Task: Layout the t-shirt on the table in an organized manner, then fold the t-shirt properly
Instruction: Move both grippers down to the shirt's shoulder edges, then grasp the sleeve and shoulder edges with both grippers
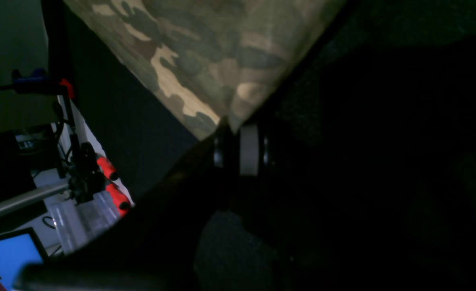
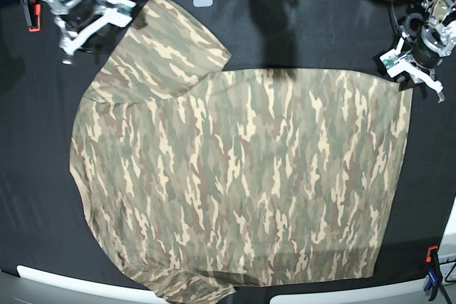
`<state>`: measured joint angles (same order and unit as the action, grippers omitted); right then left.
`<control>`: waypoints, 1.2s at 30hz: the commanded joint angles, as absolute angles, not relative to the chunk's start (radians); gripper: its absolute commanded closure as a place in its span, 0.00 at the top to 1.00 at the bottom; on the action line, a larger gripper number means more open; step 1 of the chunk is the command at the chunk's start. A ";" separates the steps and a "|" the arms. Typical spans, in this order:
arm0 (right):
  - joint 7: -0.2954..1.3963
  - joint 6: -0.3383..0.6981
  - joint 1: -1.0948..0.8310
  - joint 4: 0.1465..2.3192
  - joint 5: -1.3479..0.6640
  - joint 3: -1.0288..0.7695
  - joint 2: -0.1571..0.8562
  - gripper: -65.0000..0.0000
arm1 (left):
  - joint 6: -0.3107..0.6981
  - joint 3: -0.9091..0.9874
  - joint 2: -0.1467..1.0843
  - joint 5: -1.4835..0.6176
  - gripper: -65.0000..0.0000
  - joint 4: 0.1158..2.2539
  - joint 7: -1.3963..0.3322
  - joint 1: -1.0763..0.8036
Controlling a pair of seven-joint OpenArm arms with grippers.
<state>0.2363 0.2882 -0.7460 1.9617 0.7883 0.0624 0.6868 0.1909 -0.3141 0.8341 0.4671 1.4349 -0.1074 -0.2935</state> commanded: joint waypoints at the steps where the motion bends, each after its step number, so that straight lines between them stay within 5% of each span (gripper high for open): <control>1: 0.252 0.270 -0.735 1.961 0.809 0.078 0.707 0.43 | 0.197 -0.311 0.851 0.463 0.00 1.441 -0.103 -0.294; 24: 0.248 0.277 -0.479 1.884 0.756 0.287 0.646 0.42 | 0.196 -0.311 0.851 0.463 0.00 1.441 -0.102 -0.294; 32: 0.255 0.330 -0.453 1.882 0.754 0.288 0.646 0.18 | 0.196 -0.311 0.851 0.463 0.00 1.441 -0.084 -0.294; 36: 0.294 0.329 -0.432 1.880 0.694 0.288 0.646 0.17 | 0.196 -0.311 0.851 0.463 0.00 1.441 -0.081 -0.294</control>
<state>0.2966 0.3355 -0.4397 1.8706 0.6846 0.2932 0.6338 0.1883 -0.3141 0.8341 0.4675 1.4349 -0.0956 -0.2935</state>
